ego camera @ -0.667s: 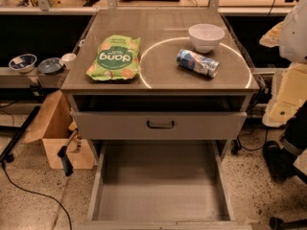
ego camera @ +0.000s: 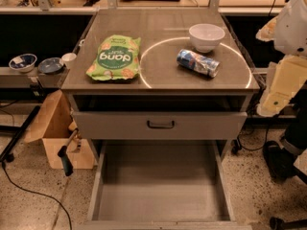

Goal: Place redbull can into middle drawer

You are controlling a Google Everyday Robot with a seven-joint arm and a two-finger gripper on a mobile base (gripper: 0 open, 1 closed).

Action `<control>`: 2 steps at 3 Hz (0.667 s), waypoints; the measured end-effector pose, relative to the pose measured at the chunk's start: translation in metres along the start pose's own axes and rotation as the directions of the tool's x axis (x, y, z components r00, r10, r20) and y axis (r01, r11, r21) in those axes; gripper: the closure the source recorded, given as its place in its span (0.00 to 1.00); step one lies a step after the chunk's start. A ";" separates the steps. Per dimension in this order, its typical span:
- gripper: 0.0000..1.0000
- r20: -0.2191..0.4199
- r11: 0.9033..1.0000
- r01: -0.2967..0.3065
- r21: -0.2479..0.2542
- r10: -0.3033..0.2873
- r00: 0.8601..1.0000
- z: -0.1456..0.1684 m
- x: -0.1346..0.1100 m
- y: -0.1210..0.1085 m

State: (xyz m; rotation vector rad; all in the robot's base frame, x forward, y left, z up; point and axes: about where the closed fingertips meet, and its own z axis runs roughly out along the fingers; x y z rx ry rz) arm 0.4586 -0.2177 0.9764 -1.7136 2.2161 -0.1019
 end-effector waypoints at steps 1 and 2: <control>0.00 0.010 0.999 0.013 0.030 -0.014 1.000 0.010 -0.008 -0.038; 0.00 0.017 0.998 0.032 0.052 -0.033 0.999 0.014 -0.015 -0.062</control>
Offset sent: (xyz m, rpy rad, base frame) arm 0.0926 -0.0004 0.0104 -0.0107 -0.0801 0.0389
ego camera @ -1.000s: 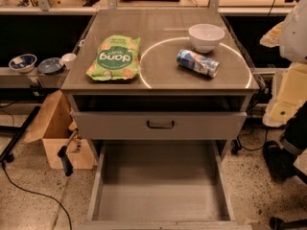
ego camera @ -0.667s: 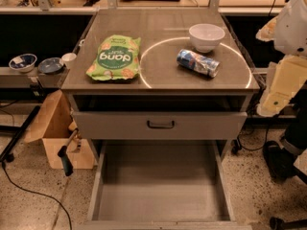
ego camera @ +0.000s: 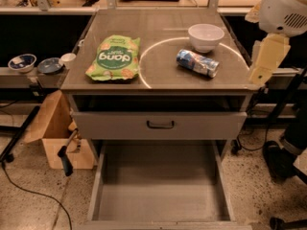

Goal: Place redbull can into middle drawer

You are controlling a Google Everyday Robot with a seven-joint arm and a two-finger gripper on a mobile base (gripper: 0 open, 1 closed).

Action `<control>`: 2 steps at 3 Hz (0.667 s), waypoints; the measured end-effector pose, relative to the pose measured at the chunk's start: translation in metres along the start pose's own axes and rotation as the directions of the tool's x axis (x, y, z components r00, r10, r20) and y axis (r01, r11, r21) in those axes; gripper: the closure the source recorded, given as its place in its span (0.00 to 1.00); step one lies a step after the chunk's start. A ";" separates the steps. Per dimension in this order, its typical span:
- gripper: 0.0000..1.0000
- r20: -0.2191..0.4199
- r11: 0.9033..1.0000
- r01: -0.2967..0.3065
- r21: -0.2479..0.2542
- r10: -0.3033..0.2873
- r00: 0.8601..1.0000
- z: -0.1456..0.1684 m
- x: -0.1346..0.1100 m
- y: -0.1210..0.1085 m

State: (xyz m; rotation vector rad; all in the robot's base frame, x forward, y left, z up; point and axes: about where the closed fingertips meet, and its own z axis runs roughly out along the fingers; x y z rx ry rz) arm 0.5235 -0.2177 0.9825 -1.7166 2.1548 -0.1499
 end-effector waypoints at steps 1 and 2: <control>0.00 -0.002 1.000 0.022 0.017 -0.022 1.000 0.008 -0.006 -0.025; 0.00 -0.003 0.999 0.034 0.019 -0.034 0.999 0.018 -0.014 -0.044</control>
Offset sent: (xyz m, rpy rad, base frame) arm 0.0785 0.0097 -0.0030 -0.0256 -0.0129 0.0378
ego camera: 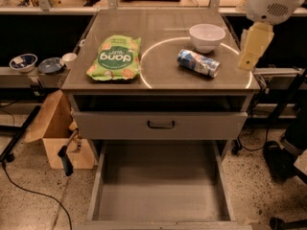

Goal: Place redbull can into middle drawer

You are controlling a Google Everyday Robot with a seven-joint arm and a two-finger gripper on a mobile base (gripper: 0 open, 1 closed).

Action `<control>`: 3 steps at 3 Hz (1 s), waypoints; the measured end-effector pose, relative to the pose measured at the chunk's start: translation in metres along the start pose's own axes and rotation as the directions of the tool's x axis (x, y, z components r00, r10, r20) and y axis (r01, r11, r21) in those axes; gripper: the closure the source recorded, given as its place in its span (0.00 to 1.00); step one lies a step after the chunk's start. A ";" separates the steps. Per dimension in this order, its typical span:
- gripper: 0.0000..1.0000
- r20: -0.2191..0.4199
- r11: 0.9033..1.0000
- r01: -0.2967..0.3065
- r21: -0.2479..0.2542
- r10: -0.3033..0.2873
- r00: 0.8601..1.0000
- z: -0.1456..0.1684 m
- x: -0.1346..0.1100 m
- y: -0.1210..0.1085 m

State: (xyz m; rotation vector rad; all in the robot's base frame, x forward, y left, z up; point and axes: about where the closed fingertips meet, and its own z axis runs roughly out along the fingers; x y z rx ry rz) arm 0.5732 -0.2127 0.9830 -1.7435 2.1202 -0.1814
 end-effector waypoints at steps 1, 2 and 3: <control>0.00 -0.006 1.000 0.005 -0.026 -0.006 1.000 0.034 -0.014 -0.024; 0.00 -0.006 1.000 0.006 -0.027 -0.006 1.000 0.035 -0.015 -0.025; 0.00 -0.007 1.000 -0.008 -0.017 0.007 1.000 0.035 -0.013 -0.021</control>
Offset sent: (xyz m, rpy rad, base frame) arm 0.0563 0.0215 -0.0331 -0.0173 0.0573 0.0130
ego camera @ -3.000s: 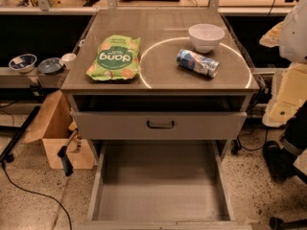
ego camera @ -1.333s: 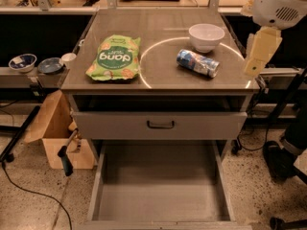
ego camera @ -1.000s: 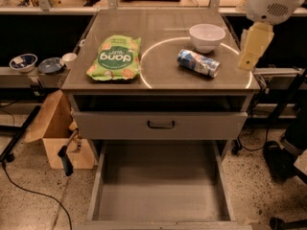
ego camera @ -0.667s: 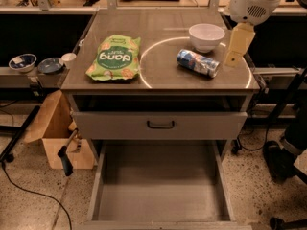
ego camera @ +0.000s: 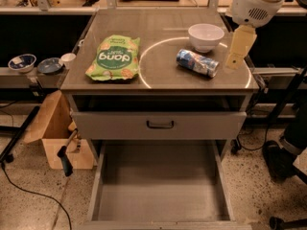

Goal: Place redbull can into middle drawer

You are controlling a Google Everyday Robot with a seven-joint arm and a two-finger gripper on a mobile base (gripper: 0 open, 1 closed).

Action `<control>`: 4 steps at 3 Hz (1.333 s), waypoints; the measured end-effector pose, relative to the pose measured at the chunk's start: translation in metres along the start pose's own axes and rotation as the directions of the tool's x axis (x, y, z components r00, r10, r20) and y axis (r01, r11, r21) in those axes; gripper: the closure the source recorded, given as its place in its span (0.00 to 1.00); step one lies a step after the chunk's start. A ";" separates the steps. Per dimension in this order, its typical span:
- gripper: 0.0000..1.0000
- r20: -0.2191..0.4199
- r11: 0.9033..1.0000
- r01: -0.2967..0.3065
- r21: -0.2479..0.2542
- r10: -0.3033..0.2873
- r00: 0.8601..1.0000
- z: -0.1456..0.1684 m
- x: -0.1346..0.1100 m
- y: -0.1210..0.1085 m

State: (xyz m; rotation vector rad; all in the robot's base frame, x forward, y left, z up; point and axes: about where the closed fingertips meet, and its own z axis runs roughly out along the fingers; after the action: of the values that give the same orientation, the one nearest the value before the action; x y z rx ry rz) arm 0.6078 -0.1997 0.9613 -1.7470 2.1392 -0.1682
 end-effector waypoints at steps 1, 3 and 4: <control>0.00 -0.005 0.999 -0.045 0.019 0.045 0.999 0.006 0.007 -0.006; 0.00 0.087 0.998 -0.050 0.040 0.047 0.995 0.038 -0.001 -0.053; 0.00 0.167 0.999 0.014 0.031 -0.019 0.986 0.046 -0.015 -0.063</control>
Offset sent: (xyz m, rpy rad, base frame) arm 0.0656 -0.0186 -0.0182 0.0410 -0.0540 -0.0968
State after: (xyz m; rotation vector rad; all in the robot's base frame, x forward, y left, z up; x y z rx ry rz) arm 0.6849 -0.1926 0.9420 -1.6990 1.9933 -0.0542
